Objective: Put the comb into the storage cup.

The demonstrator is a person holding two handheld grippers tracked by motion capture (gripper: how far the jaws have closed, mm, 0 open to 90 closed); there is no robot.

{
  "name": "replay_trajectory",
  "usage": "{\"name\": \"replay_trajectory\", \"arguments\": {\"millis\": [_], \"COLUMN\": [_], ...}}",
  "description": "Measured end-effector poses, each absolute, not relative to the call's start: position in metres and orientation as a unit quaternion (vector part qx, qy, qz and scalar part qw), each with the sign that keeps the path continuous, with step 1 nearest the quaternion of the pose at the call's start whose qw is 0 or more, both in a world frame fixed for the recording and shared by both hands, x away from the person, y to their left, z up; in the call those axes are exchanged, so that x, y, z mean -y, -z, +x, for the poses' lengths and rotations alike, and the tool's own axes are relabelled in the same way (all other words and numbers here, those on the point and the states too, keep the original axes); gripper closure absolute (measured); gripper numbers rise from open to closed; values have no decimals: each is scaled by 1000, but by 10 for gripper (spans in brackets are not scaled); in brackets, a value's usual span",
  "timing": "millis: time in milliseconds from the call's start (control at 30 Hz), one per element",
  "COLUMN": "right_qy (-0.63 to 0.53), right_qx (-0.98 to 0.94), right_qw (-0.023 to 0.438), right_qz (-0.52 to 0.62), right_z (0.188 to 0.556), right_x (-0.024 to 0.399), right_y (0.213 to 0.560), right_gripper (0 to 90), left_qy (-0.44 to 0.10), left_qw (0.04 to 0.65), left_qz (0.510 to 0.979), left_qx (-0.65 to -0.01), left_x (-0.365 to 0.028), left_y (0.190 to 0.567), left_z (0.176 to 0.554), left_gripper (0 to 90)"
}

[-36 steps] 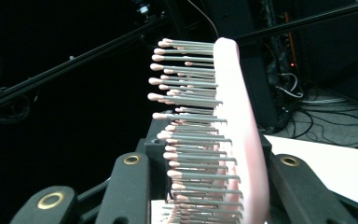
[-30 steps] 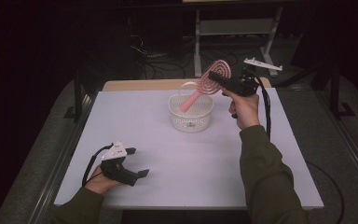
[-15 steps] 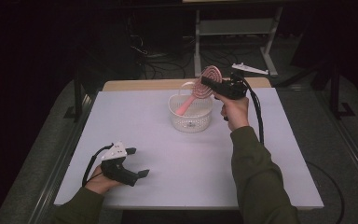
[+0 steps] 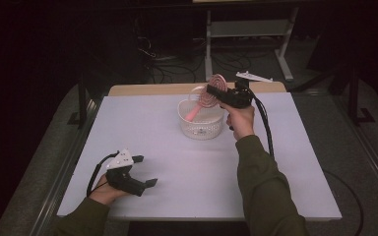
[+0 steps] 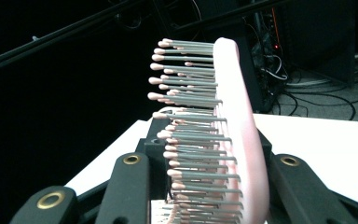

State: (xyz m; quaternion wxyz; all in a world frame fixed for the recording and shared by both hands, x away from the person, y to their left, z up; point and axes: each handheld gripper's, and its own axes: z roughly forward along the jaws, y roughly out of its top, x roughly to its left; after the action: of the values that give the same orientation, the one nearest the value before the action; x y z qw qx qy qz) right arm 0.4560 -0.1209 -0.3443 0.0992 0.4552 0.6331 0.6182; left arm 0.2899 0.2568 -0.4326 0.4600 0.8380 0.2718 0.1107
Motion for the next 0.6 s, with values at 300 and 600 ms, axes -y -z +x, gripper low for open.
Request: {"name": "replay_trajectory", "arguments": {"millis": [300, 600], "right_qy": [-612, -607], "right_qx": [-634, -636], "right_qw": [96, 97], "right_qz": [462, 466], "right_z": [456, 455], "right_x": [116, 117], "right_y": [357, 362], "right_gripper": [623, 623], "left_qy": [-111, -111], "left_qw": [459, 459], "left_qz": [839, 839], "left_qx": [-271, -270], "left_x": [-257, -256], "left_y": [432, 433], "left_z": [290, 290], "left_gripper": [6, 6]}}
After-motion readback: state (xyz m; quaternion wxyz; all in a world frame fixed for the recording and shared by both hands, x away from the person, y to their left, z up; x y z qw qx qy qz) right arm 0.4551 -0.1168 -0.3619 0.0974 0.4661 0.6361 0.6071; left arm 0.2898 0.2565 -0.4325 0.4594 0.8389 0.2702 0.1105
